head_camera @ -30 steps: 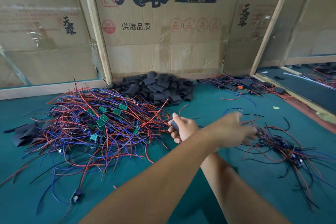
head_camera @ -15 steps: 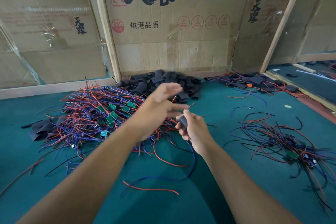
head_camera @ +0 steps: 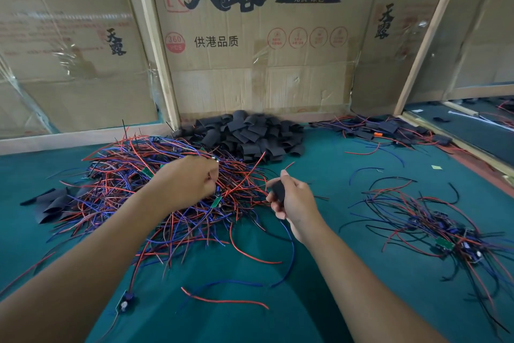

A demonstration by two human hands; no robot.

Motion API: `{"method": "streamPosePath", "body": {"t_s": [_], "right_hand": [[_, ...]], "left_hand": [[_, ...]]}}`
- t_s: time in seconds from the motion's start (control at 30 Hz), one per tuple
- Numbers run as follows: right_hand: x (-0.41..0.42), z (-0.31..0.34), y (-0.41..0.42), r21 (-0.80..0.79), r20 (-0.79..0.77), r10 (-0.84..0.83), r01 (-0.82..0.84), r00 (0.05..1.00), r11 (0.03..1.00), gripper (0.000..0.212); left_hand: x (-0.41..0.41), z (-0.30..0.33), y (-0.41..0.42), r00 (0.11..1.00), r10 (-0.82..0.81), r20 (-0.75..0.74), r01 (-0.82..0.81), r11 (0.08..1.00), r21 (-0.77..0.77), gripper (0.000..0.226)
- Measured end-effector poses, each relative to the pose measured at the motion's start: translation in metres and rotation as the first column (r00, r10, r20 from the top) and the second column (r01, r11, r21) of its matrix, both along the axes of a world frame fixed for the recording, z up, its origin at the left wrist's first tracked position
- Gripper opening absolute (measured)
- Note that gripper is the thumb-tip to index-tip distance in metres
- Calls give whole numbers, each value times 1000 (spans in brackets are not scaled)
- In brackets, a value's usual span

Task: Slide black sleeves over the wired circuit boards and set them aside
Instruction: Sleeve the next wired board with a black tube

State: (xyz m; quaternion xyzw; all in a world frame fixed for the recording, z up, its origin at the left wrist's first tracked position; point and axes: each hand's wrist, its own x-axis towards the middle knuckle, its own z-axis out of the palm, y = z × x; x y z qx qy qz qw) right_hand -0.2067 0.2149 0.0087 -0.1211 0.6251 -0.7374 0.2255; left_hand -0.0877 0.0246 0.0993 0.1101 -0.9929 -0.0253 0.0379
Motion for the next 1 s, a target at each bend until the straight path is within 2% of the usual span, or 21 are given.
{"method": "streamPosePath", "body": {"t_s": [0.03, 0.1, 0.2, 0.27, 0.33, 0.4, 0.5, 0.57, 0.63, 0.77, 0.83, 0.9, 1.0], "right_hand": [[0, 0, 0, 7, 0, 0, 0, 1000, 1000, 46], [0, -1, -2, 21, -3, -3, 4, 1000, 1000, 46], [0, -2, -3, 46, -4, -4, 4, 1000, 999, 47], [1, -2, -2, 51, 0, -2, 2, 1000, 999, 47], [0, -2, -1, 45, 4, 1, -1, 1000, 999, 47], [0, -1, 0, 32, 4, 2, -3, 1000, 999, 46], [-1, 0, 0, -13, 7, 10, -10, 1000, 1000, 40], [-1, 2, -1, -22, -5, 34, -34, 999, 999, 35], [0, 3, 0, -31, -16, 61, -62, 998, 998, 33], [3, 8, 3, 1, -74, 89, -89, 993, 996, 32], [4, 10, 3, -44, -62, 107, -109, 992, 993, 31], [6, 12, 3, -109, -49, 130, -135, 990, 985, 29], [9, 15, 4, -167, -63, 177, -185, 982, 968, 29]], "left_hand": [[1, -4, 5, 998, 10, 64, -11, 1000, 21, 14], [2, -14, 14, 978, 19, 206, -10, 999, -46, 31], [-2, -25, 23, 973, 84, 216, -64, 993, -101, 36], [-3, -26, 25, 978, 109, 179, -110, 994, -4, 34], [-1, -25, 21, 987, 87, 136, -118, 963, 243, 29], [6, -17, 22, 995, 92, 43, -100, 815, 571, 19], [19, -5, 37, 982, 151, -112, 30, 463, 886, 13], [27, -1, 51, 949, 202, -241, 205, 184, 961, 17], [34, -1, 62, 907, 264, -328, 339, 3, 941, 18], [39, -9, 74, 864, 359, -353, 438, -191, 878, 16], [39, -12, 74, 845, 417, -336, 466, -263, 845, 14], [39, -13, 73, 807, 478, -347, 510, -267, 818, 7], [44, -10, 64, 735, 541, -409, 578, -186, 794, 4]]}}
